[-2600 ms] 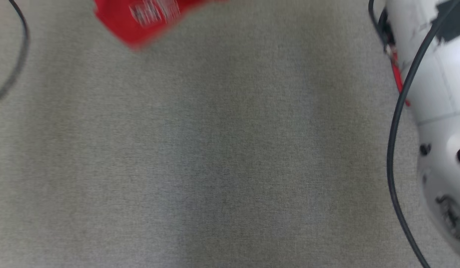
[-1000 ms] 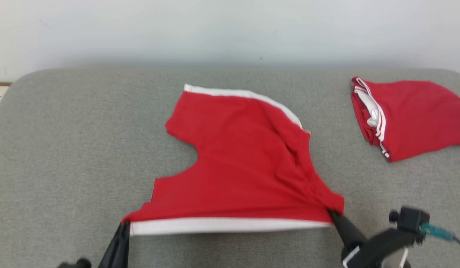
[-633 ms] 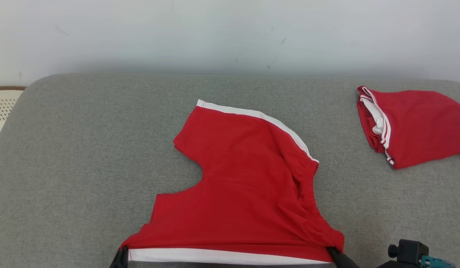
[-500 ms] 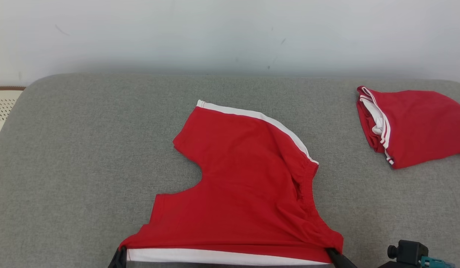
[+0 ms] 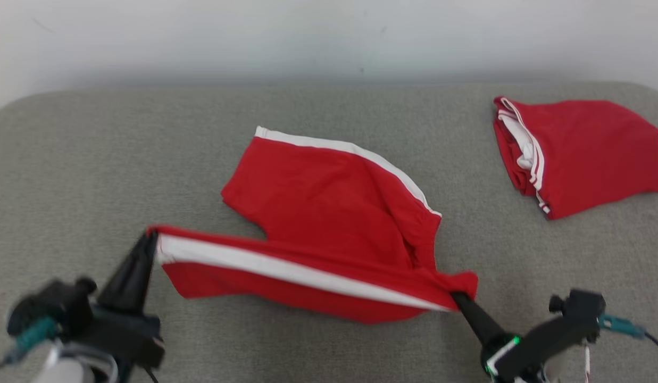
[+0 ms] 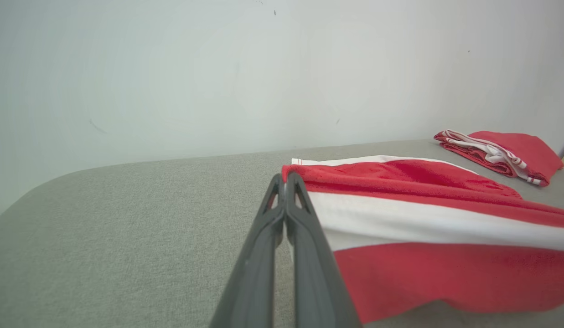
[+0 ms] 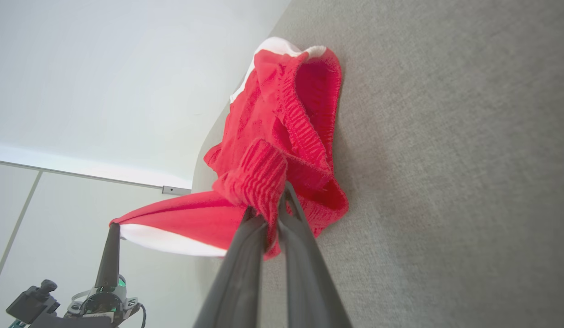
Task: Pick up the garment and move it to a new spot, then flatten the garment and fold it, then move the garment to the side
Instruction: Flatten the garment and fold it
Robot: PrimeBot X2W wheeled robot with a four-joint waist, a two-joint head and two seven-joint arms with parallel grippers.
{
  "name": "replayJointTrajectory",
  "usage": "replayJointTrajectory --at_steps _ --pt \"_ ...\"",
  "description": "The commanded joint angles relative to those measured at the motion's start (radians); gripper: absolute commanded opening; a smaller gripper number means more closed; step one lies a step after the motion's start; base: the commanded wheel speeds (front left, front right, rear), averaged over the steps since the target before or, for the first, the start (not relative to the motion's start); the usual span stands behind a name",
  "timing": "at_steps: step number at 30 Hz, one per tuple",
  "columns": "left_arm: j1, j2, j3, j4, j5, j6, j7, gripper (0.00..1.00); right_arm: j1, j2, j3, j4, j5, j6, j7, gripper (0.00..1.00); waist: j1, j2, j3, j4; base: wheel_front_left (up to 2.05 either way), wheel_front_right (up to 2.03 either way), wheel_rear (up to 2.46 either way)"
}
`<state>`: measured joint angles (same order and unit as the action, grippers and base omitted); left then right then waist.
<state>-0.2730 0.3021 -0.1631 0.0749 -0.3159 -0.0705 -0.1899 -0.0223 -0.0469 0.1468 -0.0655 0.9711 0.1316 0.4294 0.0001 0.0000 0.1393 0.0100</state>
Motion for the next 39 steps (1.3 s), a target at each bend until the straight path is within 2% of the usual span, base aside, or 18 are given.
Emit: replayJointTrajectory --at_steps 1,7,12,24,31,37,38,39 --pt "-0.07 0.039 0.008 0.017 0.004 -0.009 0.022 0.0 -0.05 -0.008 -0.001 0.028 0.023 -0.002 -0.014 0.0 -0.0001 0.0 0.06 -0.052 0.0 0.0 0.0" --pt "-0.265 0.106 -0.029 0.091 -0.006 -0.043 0.088 0.0 -0.21 -0.008 0.037 0.123 0.067 -0.002 -0.027 0.0 -0.0001 0.0 0.123 -0.108 0.0 0.0 0.0" --pt "-0.365 0.129 -0.064 0.165 -0.022 -0.052 0.113 0.0 -0.303 -0.007 0.059 0.211 0.098 -0.002 -0.034 0.0 -0.0001 0.0 0.148 -0.137 0.0 0.0 0.0" --pt "-0.611 0.2 -0.208 0.405 -0.079 -0.058 0.122 0.0 -0.631 -0.006 0.181 0.493 0.273 -0.002 -0.068 0.0 -0.0001 0.0 0.199 -0.195 0.0 0.0 0.0" --pt "-0.725 0.204 -0.295 0.508 -0.129 -0.059 0.096 0.0 -0.781 -0.004 0.247 0.613 0.285 -0.001 -0.098 0.0 -0.0001 0.0 0.219 -0.208 0.0 0.0 0.0" --pt "-0.782 0.192 -0.352 0.607 -0.173 -0.059 0.061 0.0 -0.856 -0.005 0.304 0.678 0.241 -0.002 -0.152 0.0 -0.0001 0.0 0.238 -0.223 0.0 0.0 0.0" --pt "-0.79 0.189 -0.361 0.623 -0.178 -0.059 0.053 0.0 -0.869 -0.004 0.315 0.686 0.237 -0.001 -0.156 0.18 -0.0001 0.0 0.24 -0.224 0.0 0.0 0.0" --pt "-0.796 0.186 -0.369 0.637 -0.18 -0.059 0.045 0.0 -0.877 -0.005 0.322 0.694 0.238 -0.001 -0.162 0.62 -0.0001 0.0 0.242 -0.225 0.0 0.0 0.0"
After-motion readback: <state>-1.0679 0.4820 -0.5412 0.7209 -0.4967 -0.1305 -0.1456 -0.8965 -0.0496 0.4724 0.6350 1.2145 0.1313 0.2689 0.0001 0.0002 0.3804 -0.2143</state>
